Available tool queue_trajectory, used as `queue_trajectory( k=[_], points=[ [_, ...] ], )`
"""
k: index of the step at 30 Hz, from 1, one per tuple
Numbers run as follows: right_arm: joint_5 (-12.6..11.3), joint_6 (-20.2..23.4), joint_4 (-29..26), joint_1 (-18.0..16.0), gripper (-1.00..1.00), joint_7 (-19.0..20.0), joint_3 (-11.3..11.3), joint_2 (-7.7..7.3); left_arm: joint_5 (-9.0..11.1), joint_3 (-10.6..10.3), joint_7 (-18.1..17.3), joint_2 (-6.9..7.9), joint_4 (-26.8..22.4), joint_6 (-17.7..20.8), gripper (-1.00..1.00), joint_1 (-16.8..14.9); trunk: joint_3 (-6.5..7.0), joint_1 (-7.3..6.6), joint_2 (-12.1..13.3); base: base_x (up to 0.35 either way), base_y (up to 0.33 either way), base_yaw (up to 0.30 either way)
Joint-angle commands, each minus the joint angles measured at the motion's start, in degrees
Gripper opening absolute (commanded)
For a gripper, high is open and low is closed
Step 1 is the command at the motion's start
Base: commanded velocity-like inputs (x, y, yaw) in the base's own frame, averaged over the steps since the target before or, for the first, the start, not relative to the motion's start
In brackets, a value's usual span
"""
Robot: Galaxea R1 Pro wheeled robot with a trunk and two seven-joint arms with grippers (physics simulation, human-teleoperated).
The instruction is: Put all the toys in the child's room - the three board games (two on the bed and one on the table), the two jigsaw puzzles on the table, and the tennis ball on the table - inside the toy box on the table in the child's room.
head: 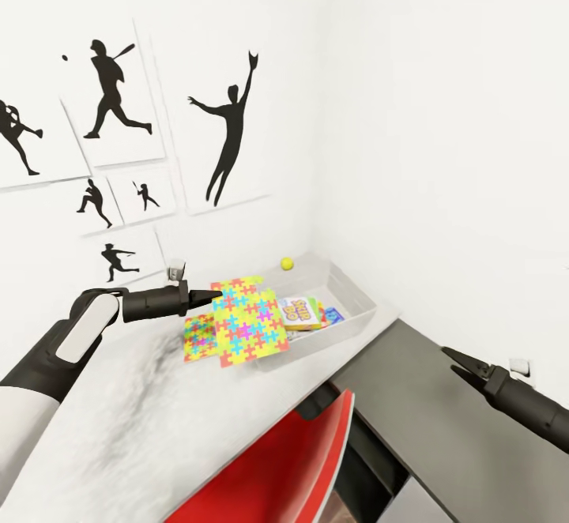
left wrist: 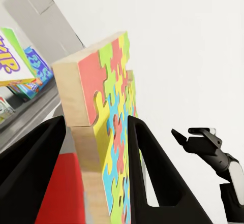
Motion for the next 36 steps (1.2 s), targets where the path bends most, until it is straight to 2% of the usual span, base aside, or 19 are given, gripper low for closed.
queue_trajectory(
  k=[1, 17, 21, 36],
  points=[
    [0.32, 0.28, 0.01, -0.07, 1.00, 0.41, -0.09, 0.01, -0.20, -0.10, -0.33, 0.03, 0.03, 0.09, -1.00, -0.08, -0.12, 0.04, -0.12, 0.061, -0.207, 0.105],
    [0.32, 0.28, 0.01, -0.05, 1.00, 0.41, -0.02, 0.32, -0.15, -0.22, -0.25, -0.05, 0.03, 0.08, -1.00, -0.08, -0.12, 0.04, -0.12, 0.083, -0.121, 0.044],
    [0.32, 0.28, 0.01, -0.11, 1.00, 0.41, -0.01, 0.29, -0.10, -0.17, -0.35, -0.26, 0.03, 0.10, -1.00, -0.08, -0.12, 0.04, -0.12, 0.170, -0.116, 0.199],
    [0.32, 0.21, 0.01, -0.06, 1.00, 0.56, -0.01, 0.37, -0.11, -0.11, -0.37, -0.32, 0.03, 0.08, -1.00, -0.08, -0.12, 0.04, -0.12, 0.104, -0.005, 0.027]
  ],
)
